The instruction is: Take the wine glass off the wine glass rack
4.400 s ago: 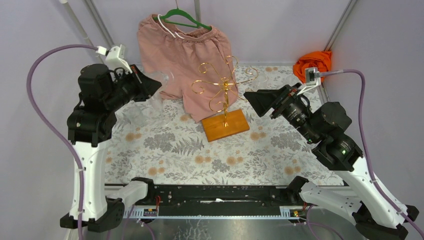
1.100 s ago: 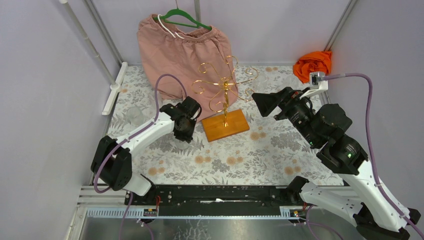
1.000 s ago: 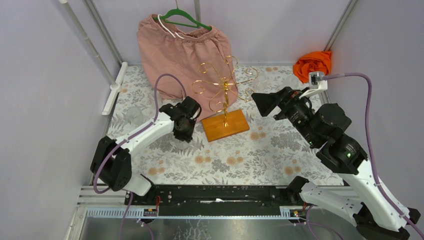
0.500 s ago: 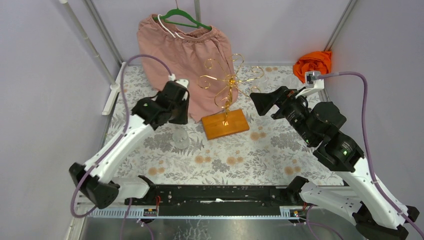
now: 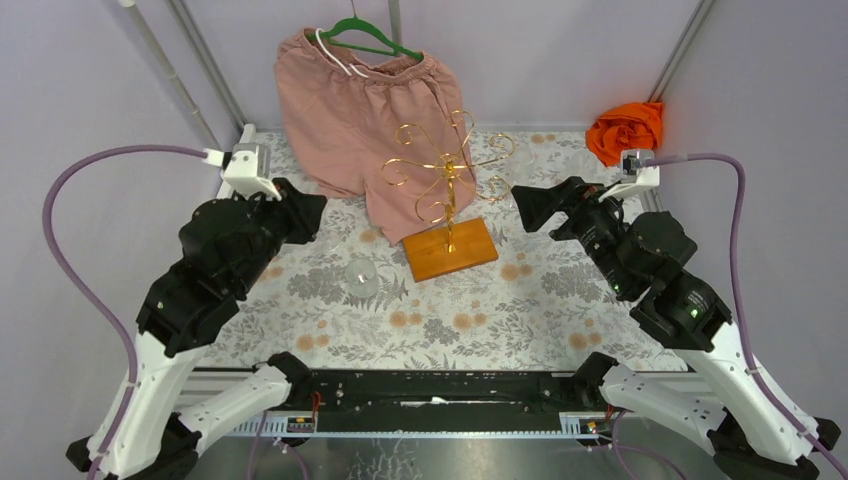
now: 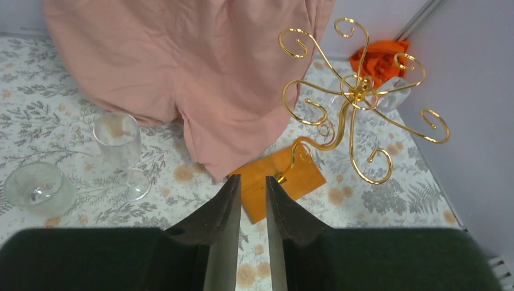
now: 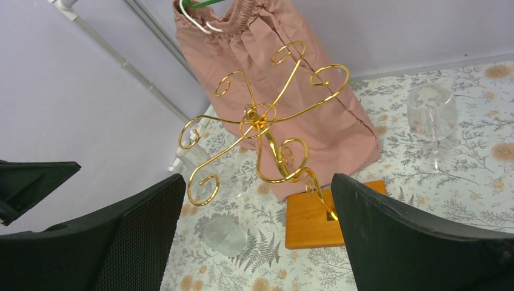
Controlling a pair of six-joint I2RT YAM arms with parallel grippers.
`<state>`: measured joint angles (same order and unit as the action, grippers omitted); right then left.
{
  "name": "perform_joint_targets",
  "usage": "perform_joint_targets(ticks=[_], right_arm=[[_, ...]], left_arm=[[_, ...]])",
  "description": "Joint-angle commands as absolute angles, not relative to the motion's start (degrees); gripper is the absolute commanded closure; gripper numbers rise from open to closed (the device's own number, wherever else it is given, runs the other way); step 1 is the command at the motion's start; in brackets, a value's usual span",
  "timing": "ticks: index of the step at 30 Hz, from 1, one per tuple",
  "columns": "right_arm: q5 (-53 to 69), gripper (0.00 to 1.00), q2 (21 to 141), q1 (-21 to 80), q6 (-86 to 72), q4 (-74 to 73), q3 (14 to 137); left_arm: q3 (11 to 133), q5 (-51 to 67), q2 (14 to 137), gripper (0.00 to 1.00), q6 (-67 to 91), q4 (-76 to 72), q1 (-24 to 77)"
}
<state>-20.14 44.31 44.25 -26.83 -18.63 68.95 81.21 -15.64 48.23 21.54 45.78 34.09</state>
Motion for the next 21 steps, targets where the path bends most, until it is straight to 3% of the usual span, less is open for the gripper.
perform_joint_targets(ticks=[1, 9, 21], right_arm=[[-23.1, 0.00, 43.7, 44.3, -25.6, -18.0, 68.4], [-28.1, 0.00, 43.9, 44.3, -25.2, -21.2, 67.1], [-32.2, 0.00, 42.3, 44.3, -25.5, -21.9, 64.8]], left_arm=[[76.5, -18.3, 43.3, 0.73, 22.1, 36.9, 34.3], [65.3, -16.3, 31.1, 0.62, 23.6, 23.4, 34.3], [65.0, -17.5, 30.4, 0.60, 23.2, 24.7, 34.3]])
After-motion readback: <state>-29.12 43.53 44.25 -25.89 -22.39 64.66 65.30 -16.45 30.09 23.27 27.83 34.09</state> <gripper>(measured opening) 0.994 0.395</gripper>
